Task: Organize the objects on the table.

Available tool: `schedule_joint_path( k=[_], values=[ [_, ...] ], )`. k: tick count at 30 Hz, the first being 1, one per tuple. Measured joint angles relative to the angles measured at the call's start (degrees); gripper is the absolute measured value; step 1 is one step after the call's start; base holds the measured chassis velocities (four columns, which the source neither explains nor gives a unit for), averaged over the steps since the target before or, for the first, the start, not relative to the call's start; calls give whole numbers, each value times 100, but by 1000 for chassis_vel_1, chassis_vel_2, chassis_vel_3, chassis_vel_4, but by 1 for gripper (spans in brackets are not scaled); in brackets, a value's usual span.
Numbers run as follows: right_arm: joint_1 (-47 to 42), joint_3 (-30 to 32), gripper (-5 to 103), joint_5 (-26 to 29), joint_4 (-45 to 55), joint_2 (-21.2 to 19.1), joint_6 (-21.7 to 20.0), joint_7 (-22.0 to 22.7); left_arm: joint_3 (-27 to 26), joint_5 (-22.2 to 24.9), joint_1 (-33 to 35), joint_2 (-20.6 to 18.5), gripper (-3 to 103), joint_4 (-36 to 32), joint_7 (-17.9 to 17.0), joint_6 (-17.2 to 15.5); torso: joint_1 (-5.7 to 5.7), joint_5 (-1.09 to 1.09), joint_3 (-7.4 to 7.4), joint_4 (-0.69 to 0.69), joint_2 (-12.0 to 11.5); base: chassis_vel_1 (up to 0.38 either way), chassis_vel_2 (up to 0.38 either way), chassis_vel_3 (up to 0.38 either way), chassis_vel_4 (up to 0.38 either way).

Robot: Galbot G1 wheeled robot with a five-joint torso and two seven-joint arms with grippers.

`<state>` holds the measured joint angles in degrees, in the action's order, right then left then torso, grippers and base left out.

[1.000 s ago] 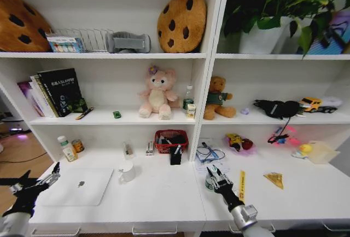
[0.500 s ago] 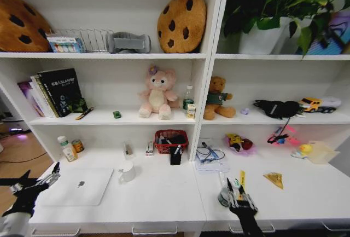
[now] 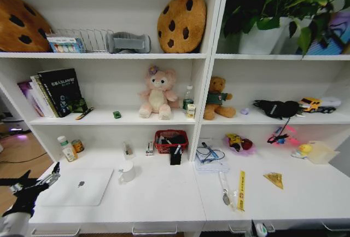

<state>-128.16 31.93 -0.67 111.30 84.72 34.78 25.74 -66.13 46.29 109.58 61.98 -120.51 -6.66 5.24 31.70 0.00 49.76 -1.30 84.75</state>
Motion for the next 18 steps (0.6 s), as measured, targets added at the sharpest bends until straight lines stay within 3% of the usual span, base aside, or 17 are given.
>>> schedule_joint_path(
  k=[3,5,18],
  values=[
    [154,27,30,-24,-366,-13,122,4,0,0,0,0,100,0,-1,0,0,1,1,0,0,0,0,0,0],
    [654,72,30,41,-1394,-104,371,5,0,0,0,0,100,0,-1,0,0,0,1,0,0,0,0,0,0],
    [2386,-19,30,-102,-4090,-485,616,-324,0,0,0,0,100,0,-1,1,1,1,2,0,-1,0,0,0,0]
  ],
)
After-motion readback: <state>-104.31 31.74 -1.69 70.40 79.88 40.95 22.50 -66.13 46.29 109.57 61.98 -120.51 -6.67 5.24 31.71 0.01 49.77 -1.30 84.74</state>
